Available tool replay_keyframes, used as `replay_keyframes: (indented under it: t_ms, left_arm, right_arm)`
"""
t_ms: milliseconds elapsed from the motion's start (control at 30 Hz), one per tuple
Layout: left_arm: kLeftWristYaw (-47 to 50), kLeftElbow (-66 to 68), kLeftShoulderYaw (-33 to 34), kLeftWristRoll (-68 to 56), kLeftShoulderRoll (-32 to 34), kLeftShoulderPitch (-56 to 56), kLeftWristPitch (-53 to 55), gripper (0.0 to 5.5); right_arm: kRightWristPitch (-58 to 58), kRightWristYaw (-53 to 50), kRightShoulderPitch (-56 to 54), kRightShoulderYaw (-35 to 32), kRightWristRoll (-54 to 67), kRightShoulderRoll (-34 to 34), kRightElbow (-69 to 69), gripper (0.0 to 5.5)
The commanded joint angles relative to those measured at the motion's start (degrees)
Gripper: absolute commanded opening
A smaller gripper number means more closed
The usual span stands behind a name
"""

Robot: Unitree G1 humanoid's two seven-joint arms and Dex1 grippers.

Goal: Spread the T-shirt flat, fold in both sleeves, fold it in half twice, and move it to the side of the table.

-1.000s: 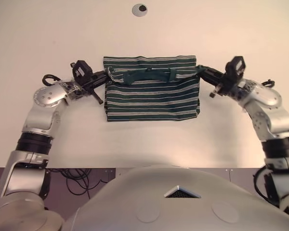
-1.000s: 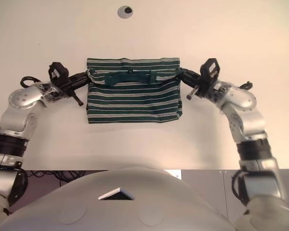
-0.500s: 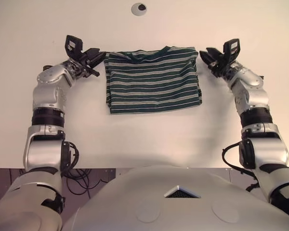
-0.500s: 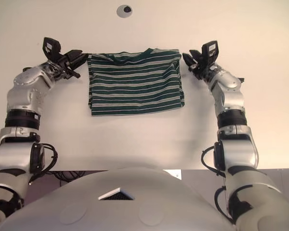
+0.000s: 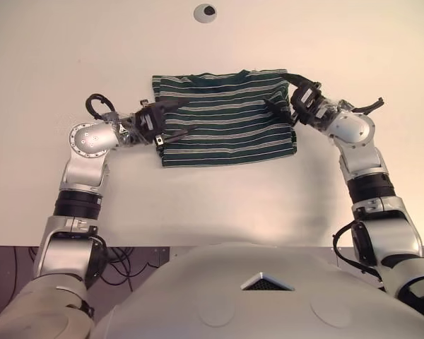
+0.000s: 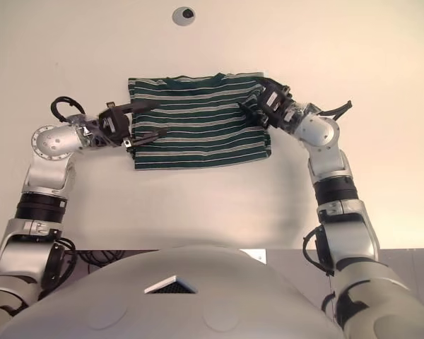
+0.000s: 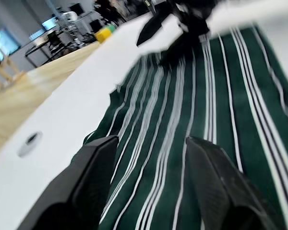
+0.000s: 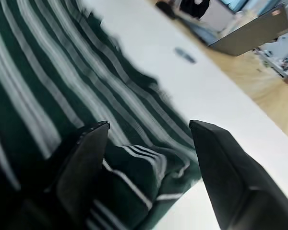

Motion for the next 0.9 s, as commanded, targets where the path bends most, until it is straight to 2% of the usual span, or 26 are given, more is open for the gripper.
replay_keyframes:
  t_ms: [33,167,267,333,367,467,567,633,700,800,900]
  left_arm:
    - [13.9,2.7,-10.0,32.2,8.1,-7.4,-14.5,2.56]
    - [29.7,11.1,-23.0,57.9,10.3,-21.2,-15.8,2.56]
    - [42.5,21.5,-33.7,72.1,8.7,-33.2,-12.8,2.56]
    - [51.0,23.6,-39.6,78.3,5.6,-38.2,-12.3,2.56]
    - [53.5,24.4,-42.3,80.3,3.4,-40.1,-12.5,2.56]
    - [64.7,27.4,-50.6,86.3,-4.3,-44.6,-11.4,2.56]
    - [77.2,35.0,-56.5,91.4,-9.2,-48.4,-5.7,2.56]
    - [85.3,40.6,-56.8,90.9,-9.4,-50.3,-2.4,2.56]
    - [91.8,43.4,-53.6,85.8,-8.1,-51.5,-3.1,2.56]
    - [96.8,41.8,-42.4,69.2,-3.6,-51.7,-14.6,2.56]
    - [92.1,37.4,-32.7,52.3,2.7,-49.5,-27.5,2.56]
  right_arm:
    - [3.6,8.4,6.2,5.1,-4.5,-7.9,-9.6,3.07]
    - [9.0,21.4,13.2,9.8,-0.4,-14.0,-23.1,3.07]
    - [13.3,27.1,16.6,13.6,6.8,-14.2,-35.9,3.07]
    - [15.4,26.4,16.4,15.9,10.1,-9.9,-40.6,3.07]
    - [15.6,23.4,15.2,16.4,9.7,-5.4,-40.1,3.07]
    - [15.4,13.1,8.6,16.5,5.2,6.4,-33.2,3.07]
    - [16.3,7.7,5.2,13.5,5.0,9.9,-31.1,3.07]
    - [17.0,6.7,5.4,9.2,7.2,8.1,-32.0,3.07]
    - [18.0,7.6,7.4,5.1,10.8,5.3,-34.4,3.07]
    - [21.4,11.5,12.2,-1.3,20.1,1.0,-40.2,3.07]
    - [21.4,14.1,15.3,-7.0,24.5,-3.6,-41.8,3.07]
